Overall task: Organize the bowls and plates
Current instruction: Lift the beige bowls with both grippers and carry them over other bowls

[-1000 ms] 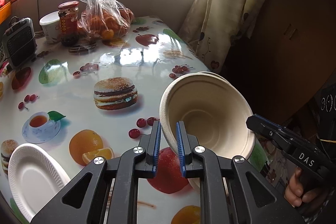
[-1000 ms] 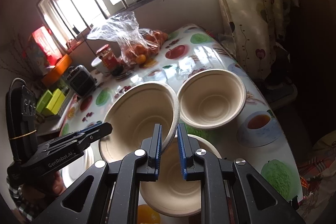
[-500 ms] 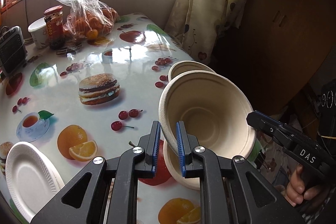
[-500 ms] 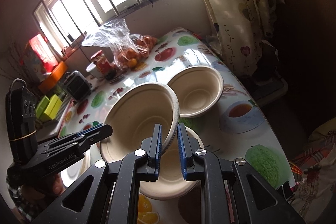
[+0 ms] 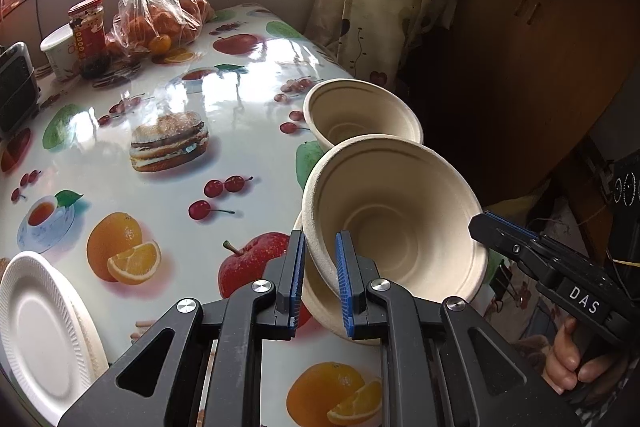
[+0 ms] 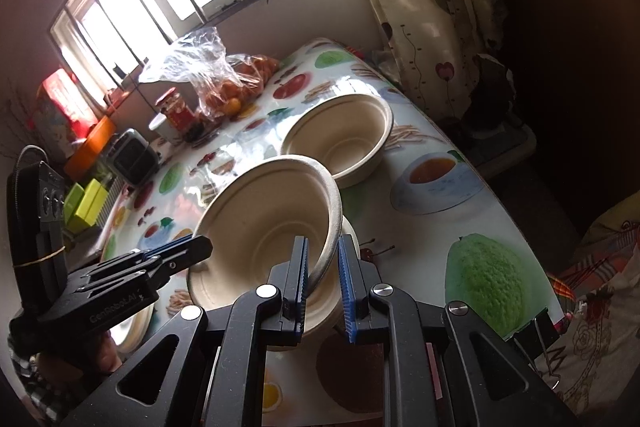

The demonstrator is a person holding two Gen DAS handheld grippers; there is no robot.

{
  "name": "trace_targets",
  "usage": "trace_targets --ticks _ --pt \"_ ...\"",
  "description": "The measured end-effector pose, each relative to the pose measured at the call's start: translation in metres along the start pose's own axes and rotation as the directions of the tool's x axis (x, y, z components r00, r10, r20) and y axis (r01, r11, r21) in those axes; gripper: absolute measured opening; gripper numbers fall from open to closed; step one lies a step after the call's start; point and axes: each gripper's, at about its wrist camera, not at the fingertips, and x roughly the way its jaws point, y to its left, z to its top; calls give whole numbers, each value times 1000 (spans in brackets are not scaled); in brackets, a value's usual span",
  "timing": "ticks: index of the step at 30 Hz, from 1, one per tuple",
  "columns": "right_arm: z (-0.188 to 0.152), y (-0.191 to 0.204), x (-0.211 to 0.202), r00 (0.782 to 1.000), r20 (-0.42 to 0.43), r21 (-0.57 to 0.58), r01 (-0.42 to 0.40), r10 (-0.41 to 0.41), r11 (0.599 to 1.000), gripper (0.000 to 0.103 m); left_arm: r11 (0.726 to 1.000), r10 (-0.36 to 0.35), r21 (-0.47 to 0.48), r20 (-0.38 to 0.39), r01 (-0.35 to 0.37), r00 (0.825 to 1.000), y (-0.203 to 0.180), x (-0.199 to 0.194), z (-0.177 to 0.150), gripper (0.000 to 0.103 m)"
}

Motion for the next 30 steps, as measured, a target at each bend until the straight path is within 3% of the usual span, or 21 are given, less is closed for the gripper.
trace_targets --ticks 30 --pt "-21 -7 20 998 -54 16 13 -12 1000 15 1000 23 -13 -42 -24 999 2 15 -12 16"
